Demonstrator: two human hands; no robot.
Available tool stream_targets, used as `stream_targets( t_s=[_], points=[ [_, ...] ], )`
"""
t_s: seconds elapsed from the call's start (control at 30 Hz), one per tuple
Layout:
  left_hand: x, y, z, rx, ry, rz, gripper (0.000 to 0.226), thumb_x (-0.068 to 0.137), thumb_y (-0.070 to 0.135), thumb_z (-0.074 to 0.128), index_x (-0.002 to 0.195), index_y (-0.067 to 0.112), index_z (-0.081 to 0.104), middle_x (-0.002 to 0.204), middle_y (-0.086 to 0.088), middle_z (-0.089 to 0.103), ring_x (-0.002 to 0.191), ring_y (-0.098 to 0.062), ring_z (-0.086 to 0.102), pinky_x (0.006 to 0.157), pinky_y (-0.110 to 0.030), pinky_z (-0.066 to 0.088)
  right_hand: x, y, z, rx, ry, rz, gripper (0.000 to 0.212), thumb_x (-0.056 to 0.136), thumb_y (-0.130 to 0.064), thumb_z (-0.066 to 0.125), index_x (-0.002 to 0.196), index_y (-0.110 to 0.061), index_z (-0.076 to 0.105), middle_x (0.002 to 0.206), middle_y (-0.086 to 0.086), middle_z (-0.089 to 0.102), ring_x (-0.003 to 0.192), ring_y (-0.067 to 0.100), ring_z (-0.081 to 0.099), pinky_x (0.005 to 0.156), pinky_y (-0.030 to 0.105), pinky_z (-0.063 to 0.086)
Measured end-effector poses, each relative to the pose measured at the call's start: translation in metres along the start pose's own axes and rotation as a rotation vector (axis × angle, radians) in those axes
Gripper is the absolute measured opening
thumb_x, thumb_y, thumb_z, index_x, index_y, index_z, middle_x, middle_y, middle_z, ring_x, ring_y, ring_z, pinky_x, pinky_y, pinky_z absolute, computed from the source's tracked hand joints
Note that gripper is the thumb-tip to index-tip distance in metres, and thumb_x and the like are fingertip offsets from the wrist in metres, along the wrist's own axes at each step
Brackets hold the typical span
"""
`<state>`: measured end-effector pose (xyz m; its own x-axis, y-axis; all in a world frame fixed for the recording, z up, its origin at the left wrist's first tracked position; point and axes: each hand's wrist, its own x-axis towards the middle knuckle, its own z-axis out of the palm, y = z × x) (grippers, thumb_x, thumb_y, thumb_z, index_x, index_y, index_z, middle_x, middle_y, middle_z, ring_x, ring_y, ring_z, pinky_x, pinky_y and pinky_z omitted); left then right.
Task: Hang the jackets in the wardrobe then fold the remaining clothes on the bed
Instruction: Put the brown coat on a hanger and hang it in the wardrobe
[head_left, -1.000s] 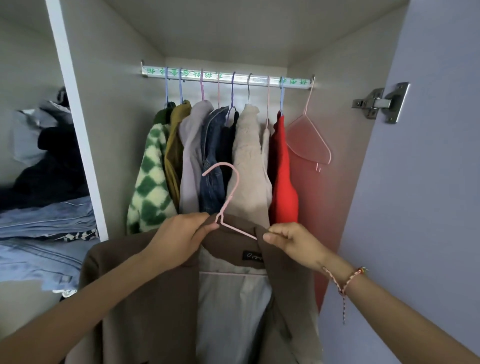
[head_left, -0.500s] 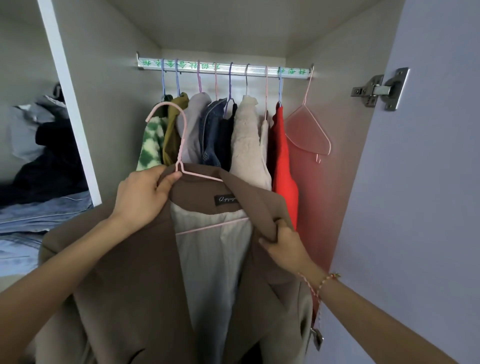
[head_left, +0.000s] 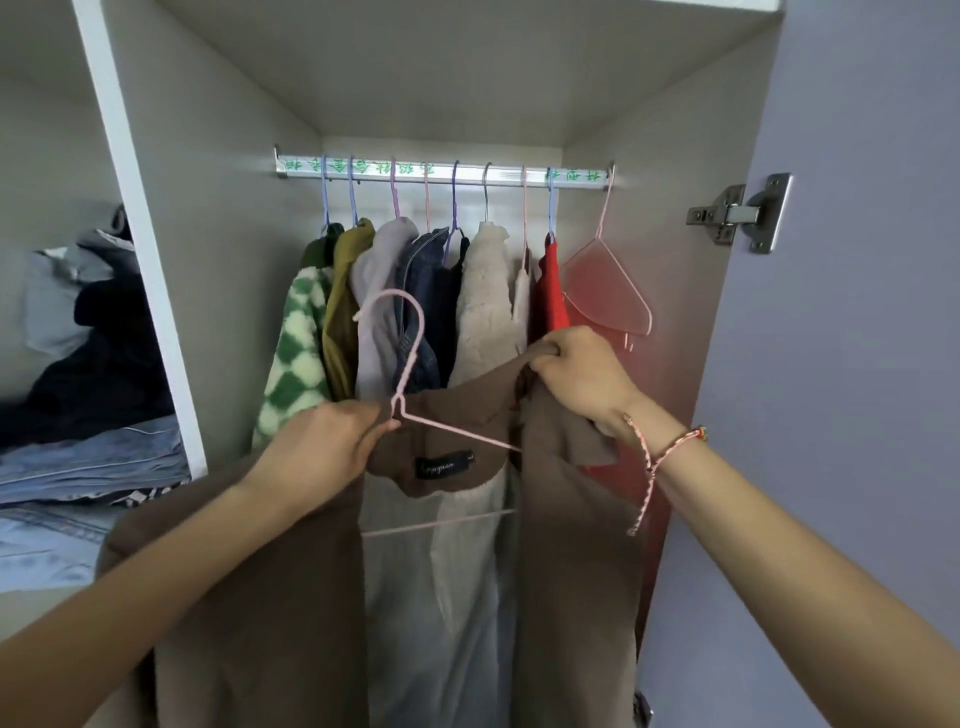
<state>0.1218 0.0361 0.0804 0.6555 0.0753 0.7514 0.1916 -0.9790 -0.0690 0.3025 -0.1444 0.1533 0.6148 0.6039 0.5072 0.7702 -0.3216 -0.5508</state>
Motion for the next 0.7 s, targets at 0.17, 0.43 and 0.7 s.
stream_targets(
  t_s=[0.17, 0.43, 0.7],
  points=[
    [0.009, 0.023, 0.021, 0.025, -0.024, -0.081, 0.038, 0.089, 0.038, 0.037, 0.074, 0.012, 0.058, 0.06, -0.01, 0.061, 0.052, -0.036, 0.06, 0.042, -0.038, 0.047, -0.056, -0.037, 0.014, 0.051, -0.482, -0.236, 0.007, 0.084, -0.014, 0.063, 0.079, -0.008, 0.061, 0.079, 0.007, 0.062, 0.076, 0.021, 0.057, 0.062, 0.027, 0.038],
    [0.011, 0.023, -0.009, -0.092, 0.176, -0.05, 0.036, 0.09, 0.036, 0.042, 0.07, 0.012, 0.06, 0.061, -0.001, 0.059, 0.055, -0.021, 0.06, 0.046, -0.027, 0.048, -0.026, 0.03, 0.02, 0.127, -0.44, -0.174, 0.013, 0.084, -0.031, 0.068, 0.093, -0.033, 0.058, 0.095, -0.01, 0.061, 0.093, 0.009, 0.055, 0.092, 0.031, 0.046],
    [0.0, -0.015, -0.005, 0.132, -0.069, -0.062, 0.028, 0.095, 0.029, 0.043, 0.092, 0.013, 0.066, 0.079, -0.007, 0.068, 0.069, -0.029, 0.067, 0.051, -0.027, 0.044, -0.034, 0.04, 0.027, 0.415, -0.256, -0.083, 0.027, 0.088, -0.021, 0.064, 0.067, -0.005, 0.058, 0.065, 0.003, 0.053, 0.063, 0.013, 0.046, 0.062, 0.032, 0.038]
  ],
)
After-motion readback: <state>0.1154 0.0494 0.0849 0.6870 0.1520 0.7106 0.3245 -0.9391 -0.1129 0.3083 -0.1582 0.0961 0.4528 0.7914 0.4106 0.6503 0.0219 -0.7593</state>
